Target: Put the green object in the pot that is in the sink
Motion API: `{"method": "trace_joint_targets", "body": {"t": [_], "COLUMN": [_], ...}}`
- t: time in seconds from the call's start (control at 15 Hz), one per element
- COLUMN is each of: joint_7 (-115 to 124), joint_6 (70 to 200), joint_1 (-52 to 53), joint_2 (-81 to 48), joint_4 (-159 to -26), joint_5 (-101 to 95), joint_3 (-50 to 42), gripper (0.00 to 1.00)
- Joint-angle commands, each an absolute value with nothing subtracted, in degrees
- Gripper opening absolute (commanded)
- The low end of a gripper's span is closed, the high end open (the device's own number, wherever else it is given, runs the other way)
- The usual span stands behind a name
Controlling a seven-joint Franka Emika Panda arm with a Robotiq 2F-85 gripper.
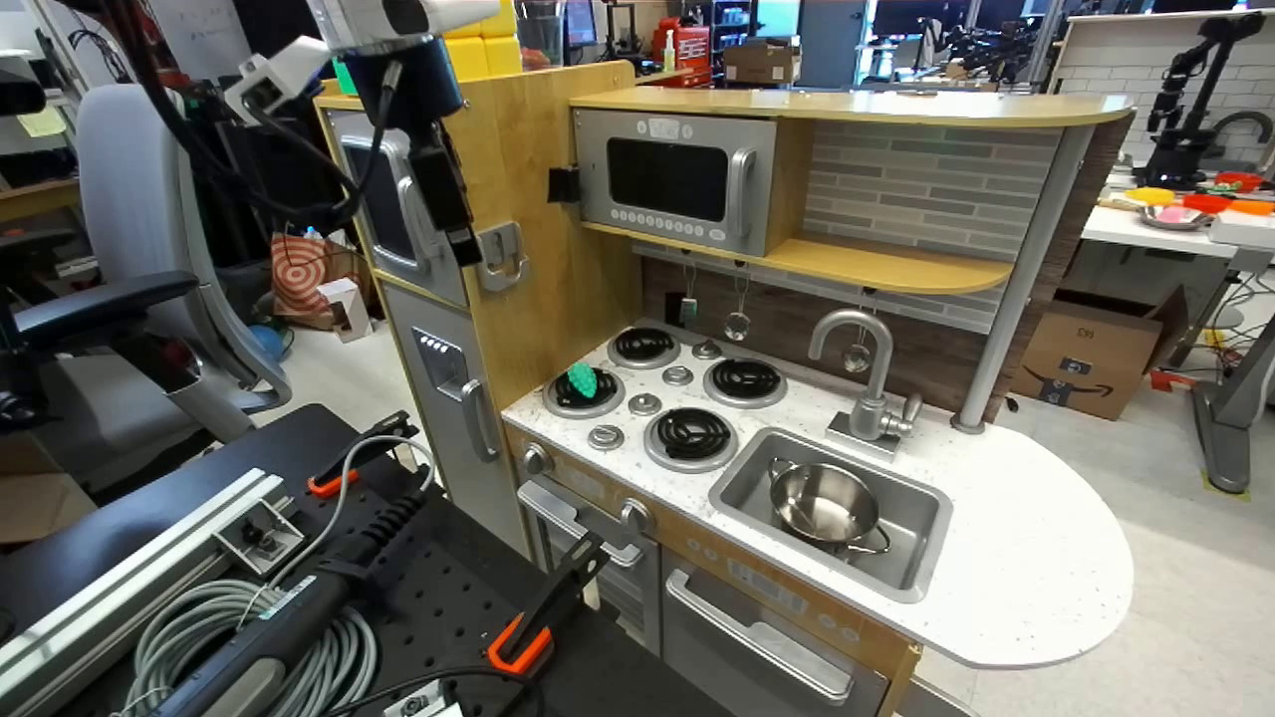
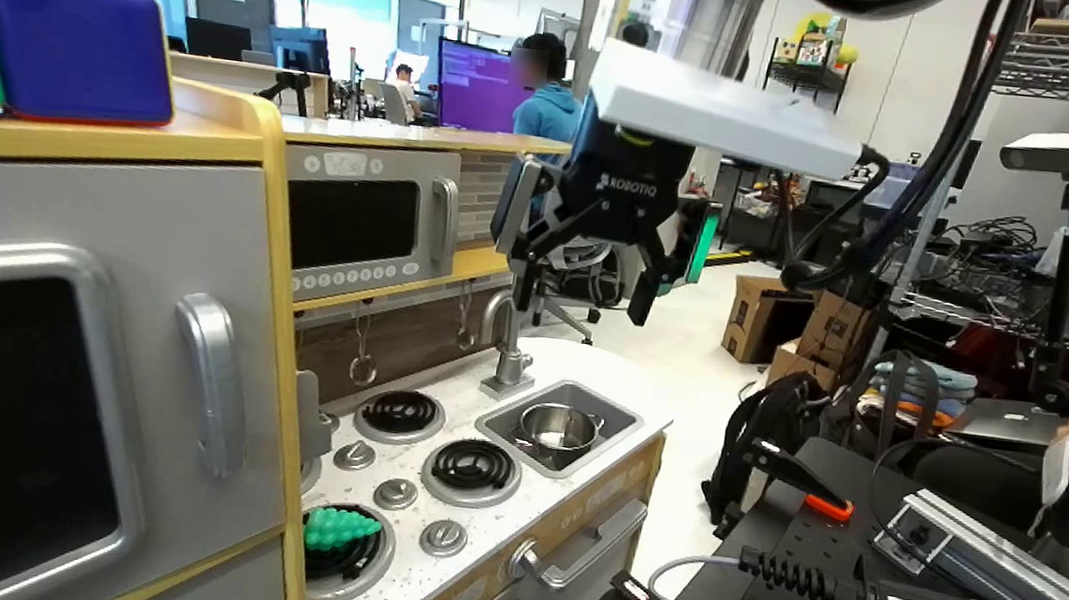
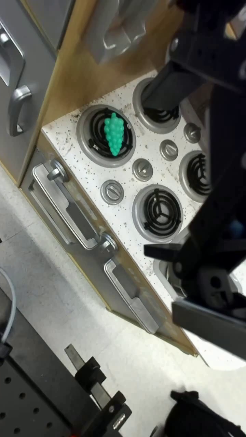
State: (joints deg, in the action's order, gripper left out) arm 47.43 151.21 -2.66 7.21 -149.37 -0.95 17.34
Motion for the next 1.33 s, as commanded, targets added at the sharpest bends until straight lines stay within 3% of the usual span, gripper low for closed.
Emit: {"method": "trace_joint_targets", "body": {"t": [0.0, 0.27, 0.47, 1.27], "joint_7": [48.9, 49.0, 39.0, 0.9], "joint_6": [151.1, 147.9, 137.8, 118.7], "joint_1": [0.1, 0.2, 1.2, 0.9], "joint_2": [5.3, 4.0, 5.4, 4.7], "joint_4": [-148.4, -146.8, -147.1, -141.1], "joint_5": [-2.5, -5.2, -4.0, -8.5], "joint_3": [13.9, 13.3, 11.5, 5.8], "gripper": [1.0, 1.0, 1.0, 1.0]}}
